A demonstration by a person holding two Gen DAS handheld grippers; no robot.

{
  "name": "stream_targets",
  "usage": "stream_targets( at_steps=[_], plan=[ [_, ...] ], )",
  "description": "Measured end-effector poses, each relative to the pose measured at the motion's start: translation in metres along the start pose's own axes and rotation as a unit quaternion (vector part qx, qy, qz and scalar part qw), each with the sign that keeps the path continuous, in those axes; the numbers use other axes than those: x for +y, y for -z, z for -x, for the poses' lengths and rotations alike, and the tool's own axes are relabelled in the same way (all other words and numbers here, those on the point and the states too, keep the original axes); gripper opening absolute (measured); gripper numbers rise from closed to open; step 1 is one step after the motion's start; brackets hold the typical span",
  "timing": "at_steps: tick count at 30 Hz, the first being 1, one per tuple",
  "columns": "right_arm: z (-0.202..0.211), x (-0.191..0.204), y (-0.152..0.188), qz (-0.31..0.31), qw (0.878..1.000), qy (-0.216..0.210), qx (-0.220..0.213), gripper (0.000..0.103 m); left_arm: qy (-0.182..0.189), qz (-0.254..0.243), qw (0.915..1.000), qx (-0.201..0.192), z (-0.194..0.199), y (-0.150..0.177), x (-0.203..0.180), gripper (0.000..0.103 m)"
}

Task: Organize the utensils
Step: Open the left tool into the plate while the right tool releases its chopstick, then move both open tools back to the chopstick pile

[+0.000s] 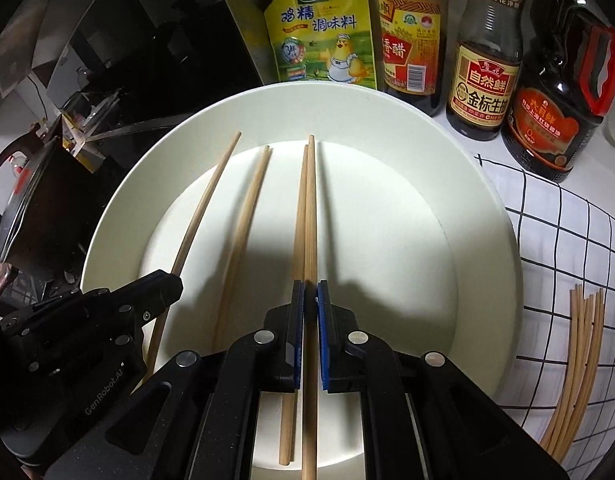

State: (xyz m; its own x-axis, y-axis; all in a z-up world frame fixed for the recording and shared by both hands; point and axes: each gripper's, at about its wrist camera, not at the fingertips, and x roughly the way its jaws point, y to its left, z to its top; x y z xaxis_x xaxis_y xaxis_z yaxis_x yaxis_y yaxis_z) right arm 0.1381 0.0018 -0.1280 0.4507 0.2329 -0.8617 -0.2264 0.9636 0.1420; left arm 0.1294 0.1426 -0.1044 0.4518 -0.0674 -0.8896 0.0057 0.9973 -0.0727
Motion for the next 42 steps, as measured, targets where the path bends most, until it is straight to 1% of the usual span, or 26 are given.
stream_targets(
  at_steps=[1, 2, 3, 4, 5, 8, 10, 12, 20, 22, 24, 29, 31, 34, 42],
  plan=[
    [0.002, 0.000, 0.000, -0.001, 1.000, 0.002, -0.004, 0.007, 0.000, 0.000, 1.0000, -0.001, 0.000, -0.001, 0.000, 0.014],
    [0.003, -0.001, 0.000, -0.001, 1.000, 0.003, -0.006, 0.010, -0.001, 0.001, 1.0000, -0.002, 0.001, -0.001, 0.001, 0.018],
    [0.005, -0.002, 0.000, -0.002, 1.000, 0.004, -0.010, 0.015, -0.002, 0.001, 1.0000, -0.004, 0.002, -0.001, 0.001, 0.029],
    [0.008, -0.003, 0.000, -0.002, 1.000, 0.005, -0.013, 0.017, -0.003, 0.002, 1.0000, -0.007, 0.004, -0.001, 0.002, 0.038],
    [0.011, -0.004, 0.001, -0.003, 1.000, 0.006, -0.017, 0.017, -0.004, 0.004, 0.9999, -0.010, 0.005, -0.001, 0.003, 0.042],
    [0.019, -0.007, 0.002, -0.004, 1.000, 0.007, -0.024, 0.017, -0.004, 0.007, 0.9998, -0.017, 0.012, -0.002, 0.005, 0.044],
    [0.024, -0.008, 0.004, -0.005, 1.000, 0.007, -0.026, 0.017, -0.005, 0.011, 0.9997, -0.020, 0.016, -0.001, 0.006, 0.049],
    [0.030, -0.008, 0.007, -0.004, 1.000, 0.008, -0.029, 0.017, -0.006, 0.014, 0.9996, -0.024, 0.021, 0.001, 0.007, 0.050],
    [0.054, -0.013, 0.017, -0.006, 0.999, 0.007, -0.041, 0.019, -0.007, 0.012, 0.9994, -0.031, 0.041, 0.010, 0.003, 0.051],
    [0.062, -0.014, 0.020, -0.006, 0.999, 0.006, -0.045, 0.020, -0.007, 0.012, 0.9992, -0.037, 0.048, 0.012, 0.000, 0.054],
    [0.071, -0.015, 0.025, -0.003, 0.999, 0.004, -0.049, 0.022, -0.007, 0.011, 0.9989, -0.045, 0.056, 0.014, -0.003, 0.055],
    [0.090, -0.020, 0.036, 0.003, 0.999, 0.007, -0.054, 0.023, -0.004, 0.011, 0.9984, -0.055, 0.071, 0.018, -0.016, 0.056],
    [0.099, -0.024, 0.042, 0.004, 0.998, 0.010, -0.056, 0.024, -0.002, 0.012, 0.9982, -0.059, 0.076, 0.020, -0.021, 0.057],
    [0.109, -0.034, 0.050, 0.005, 0.998, 0.016, -0.061, 0.024, -0.002, 0.011, 0.9977, -0.067, 0.083, 0.025, -0.031, 0.058],
    [0.134, -0.071, 0.073, -0.017, 0.997, 0.035, -0.066, 0.025, 0.009, -0.003, 0.9978, -0.065, 0.086, 0.036, -0.065, 0.058]
  ],
)
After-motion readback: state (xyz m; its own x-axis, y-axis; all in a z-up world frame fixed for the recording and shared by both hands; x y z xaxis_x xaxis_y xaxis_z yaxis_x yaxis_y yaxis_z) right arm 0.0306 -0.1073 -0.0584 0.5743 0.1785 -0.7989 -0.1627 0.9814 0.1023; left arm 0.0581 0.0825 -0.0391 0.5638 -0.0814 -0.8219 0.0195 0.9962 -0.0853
